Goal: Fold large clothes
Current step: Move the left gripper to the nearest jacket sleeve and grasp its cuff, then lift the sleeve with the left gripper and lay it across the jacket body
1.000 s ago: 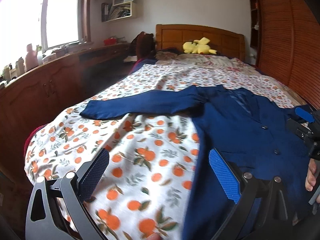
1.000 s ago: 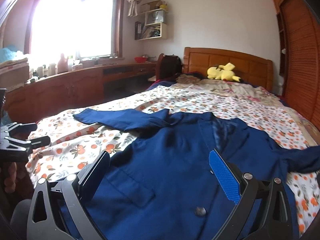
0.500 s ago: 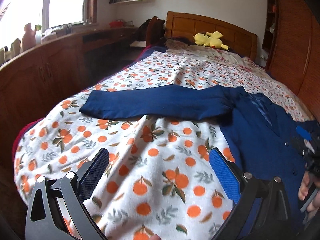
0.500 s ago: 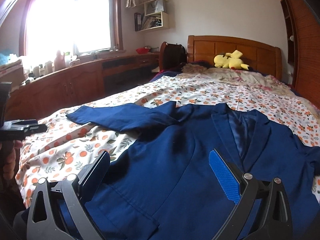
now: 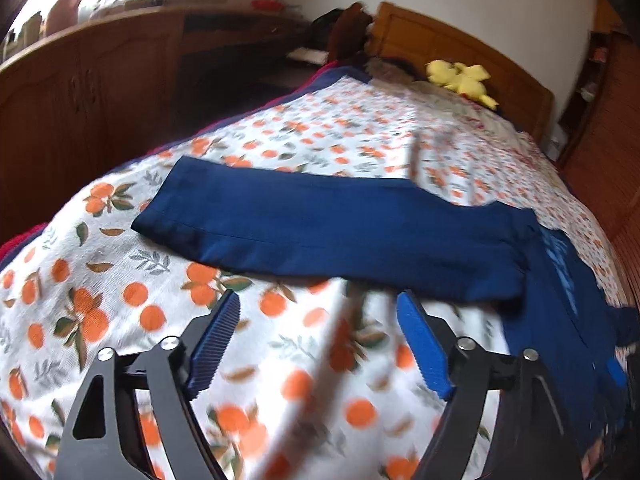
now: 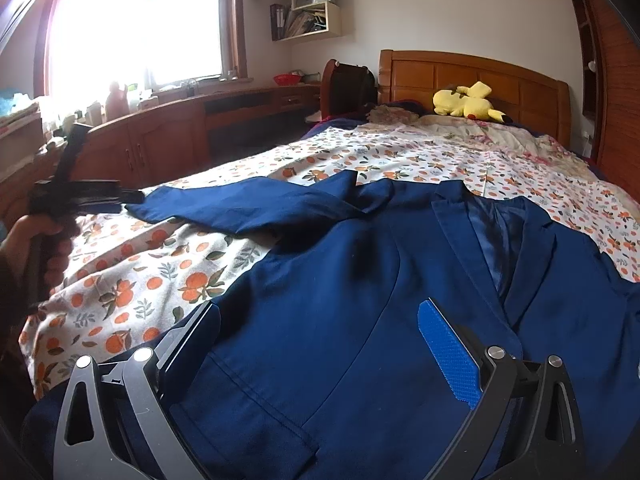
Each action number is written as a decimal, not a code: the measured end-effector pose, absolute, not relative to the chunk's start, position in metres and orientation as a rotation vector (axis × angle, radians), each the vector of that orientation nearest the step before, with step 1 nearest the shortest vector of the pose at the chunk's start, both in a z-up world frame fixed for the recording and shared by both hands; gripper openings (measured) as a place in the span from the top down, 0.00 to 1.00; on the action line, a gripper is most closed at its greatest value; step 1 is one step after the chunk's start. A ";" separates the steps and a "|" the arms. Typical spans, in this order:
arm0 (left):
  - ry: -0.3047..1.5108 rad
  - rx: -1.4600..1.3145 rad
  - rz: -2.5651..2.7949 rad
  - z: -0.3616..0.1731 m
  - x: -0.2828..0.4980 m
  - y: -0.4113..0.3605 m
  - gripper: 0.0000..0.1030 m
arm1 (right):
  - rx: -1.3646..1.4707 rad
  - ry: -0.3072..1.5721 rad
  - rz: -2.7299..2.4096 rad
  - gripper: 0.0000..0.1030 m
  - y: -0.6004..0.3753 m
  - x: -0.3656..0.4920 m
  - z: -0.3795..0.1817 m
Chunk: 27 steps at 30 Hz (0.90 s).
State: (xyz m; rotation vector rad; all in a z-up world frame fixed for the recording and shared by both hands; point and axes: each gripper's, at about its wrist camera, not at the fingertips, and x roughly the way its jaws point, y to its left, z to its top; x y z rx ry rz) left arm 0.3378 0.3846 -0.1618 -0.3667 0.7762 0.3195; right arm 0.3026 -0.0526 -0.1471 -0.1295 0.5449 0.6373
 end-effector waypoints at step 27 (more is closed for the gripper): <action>0.797 -0.285 0.409 -0.108 0.416 0.372 0.99 | -0.131 0.537 0.625 0.07 -0.067 0.288 -0.133</action>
